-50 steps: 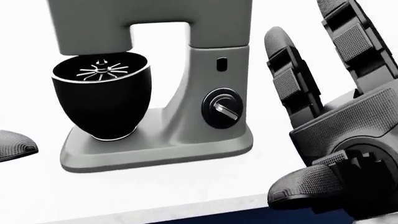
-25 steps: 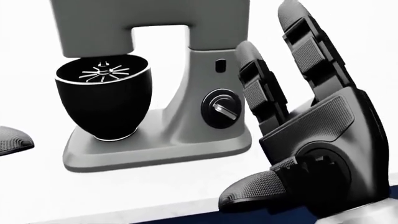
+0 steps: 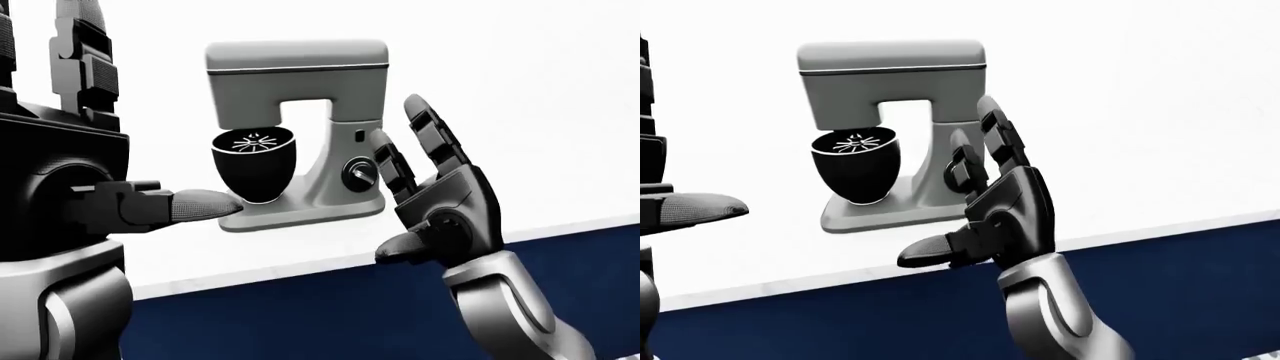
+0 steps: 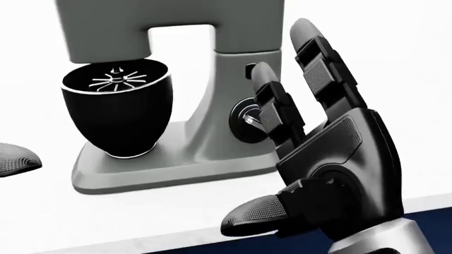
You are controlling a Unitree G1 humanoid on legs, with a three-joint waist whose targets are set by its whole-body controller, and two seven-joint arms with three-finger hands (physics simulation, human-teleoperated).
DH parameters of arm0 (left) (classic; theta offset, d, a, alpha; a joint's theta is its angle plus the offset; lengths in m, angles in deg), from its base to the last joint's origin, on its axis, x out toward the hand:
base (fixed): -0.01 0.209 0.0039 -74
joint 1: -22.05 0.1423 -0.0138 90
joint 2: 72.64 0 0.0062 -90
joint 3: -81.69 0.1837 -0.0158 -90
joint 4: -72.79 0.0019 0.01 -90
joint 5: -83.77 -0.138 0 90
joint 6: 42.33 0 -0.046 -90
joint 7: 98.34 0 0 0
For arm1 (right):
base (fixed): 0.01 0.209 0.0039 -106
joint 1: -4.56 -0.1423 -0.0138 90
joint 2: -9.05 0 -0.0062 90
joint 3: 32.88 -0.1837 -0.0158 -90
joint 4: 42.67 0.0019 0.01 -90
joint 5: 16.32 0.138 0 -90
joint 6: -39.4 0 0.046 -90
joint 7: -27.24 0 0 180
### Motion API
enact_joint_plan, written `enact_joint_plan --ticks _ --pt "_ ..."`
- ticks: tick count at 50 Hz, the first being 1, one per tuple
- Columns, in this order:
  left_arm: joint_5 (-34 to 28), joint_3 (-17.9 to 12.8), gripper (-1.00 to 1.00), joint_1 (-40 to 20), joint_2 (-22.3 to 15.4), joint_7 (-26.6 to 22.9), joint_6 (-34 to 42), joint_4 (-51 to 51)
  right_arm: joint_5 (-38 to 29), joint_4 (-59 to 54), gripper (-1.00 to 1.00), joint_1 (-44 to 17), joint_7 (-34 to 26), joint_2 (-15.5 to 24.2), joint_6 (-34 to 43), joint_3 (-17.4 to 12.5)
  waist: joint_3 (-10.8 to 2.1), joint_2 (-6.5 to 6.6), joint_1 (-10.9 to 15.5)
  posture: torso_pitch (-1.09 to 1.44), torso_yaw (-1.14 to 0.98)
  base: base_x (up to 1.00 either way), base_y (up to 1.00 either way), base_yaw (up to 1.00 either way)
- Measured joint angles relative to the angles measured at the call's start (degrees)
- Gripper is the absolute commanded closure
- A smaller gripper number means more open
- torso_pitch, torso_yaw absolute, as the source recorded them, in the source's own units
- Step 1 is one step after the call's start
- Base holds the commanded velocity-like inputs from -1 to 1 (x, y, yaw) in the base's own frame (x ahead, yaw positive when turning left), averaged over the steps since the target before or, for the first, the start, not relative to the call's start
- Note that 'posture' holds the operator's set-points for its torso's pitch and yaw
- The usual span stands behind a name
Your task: Open the stand mixer head.
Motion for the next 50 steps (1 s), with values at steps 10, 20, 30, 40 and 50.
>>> enact_joint_plan --ticks 10,20,30,40,50 --pt "-0.13 -0.09 -1.0 -0.13 0.03 -0.23 0.12 0.08 -3.48 -2.3 -1.0 -0.41 -3.39 -1.0 -0.54 0.19 -0.09 0.15 0.01 -0.43 0.0 0.0 0.0 0.0" --pt "-0.11 -0.18 -1.0 -0.19 -0.04 -0.22 0.12 0.09 -6.01 -4.97 -1.0 -0.97 -5.92 -1.59 -1.66 0.4 -0.11 0.28 -0.06 -0.43 0.0 0.0 0.0 0.0" --pt "-0.02 -0.26 -1.0 -0.12 -0.06 -0.17 0.19 -0.01 -8.32 -7.15 -1.0 -1.35 -7.66 -2.55 -2.2 0.92 -0.11 0.4 -0.1 -0.43 0.0 0.0 0.0 0.0" --pt "-0.07 -0.18 -1.0 -0.11 0.0 -0.21 0.08 0.24 -9.57 -7.81 -1.0 -1.0 -8.52 -3.13 -2.52 1.74 -0.13 0.45 -0.11 -0.43 0.0 0.0 0.0 0.0" --pt "-0.02 -0.14 -1.0 -0.11 0.12 -0.23 0.13 0.31 -10.62 -9.69 -1.0 -2.37 -9.3 -3.32 -2.98 1.02 -0.11 0.48 -0.08 -0.43 0.0 0.0 0.0 0.0"
